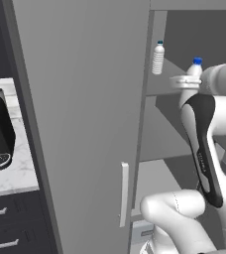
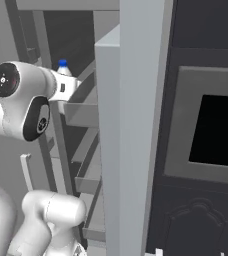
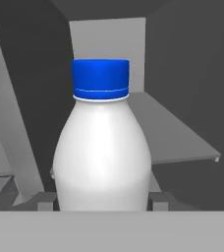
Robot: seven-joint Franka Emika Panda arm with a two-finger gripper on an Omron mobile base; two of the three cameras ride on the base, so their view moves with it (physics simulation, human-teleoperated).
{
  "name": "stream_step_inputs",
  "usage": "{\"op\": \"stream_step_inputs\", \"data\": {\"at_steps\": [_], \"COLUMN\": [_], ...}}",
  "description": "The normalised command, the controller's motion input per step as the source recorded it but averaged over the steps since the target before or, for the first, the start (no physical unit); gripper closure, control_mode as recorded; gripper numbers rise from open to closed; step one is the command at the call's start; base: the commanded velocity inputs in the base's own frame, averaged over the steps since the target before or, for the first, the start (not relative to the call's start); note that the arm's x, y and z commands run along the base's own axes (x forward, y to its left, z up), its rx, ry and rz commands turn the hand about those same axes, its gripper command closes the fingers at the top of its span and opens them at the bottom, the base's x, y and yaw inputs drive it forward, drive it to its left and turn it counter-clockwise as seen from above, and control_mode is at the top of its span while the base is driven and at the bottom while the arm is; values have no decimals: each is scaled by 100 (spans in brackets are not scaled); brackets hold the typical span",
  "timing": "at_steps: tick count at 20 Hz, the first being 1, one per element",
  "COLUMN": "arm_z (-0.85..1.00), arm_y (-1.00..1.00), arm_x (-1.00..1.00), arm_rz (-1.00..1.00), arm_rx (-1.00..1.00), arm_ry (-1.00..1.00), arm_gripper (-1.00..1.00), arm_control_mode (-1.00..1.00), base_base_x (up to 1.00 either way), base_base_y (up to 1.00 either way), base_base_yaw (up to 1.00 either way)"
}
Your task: Take the bottled waters from the counter and place them in the freezer to freeze. Close the freezer door after placing the bottles.
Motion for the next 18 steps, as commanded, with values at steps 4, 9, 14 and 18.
{"op": "stream_step_inputs", "data": {"at_steps": [4, 9, 14, 18], "arm_z": [3, 0, 0, 0], "arm_y": [-12, -15, -13, -17], "arm_x": [34, 31, 26, 26], "arm_rz": [0, 0, 0, 2], "arm_rx": [0, -1, -6, -5], "arm_ry": [0, 0, 0, 0], "arm_gripper": [100, 100, 100, 100], "arm_control_mode": [-100, -100, -100, -100], "base_base_x": [0, 0, 0, 0], "base_base_y": [0, 0, 0, 0], "base_base_yaw": [0, 0, 0, 0]}}
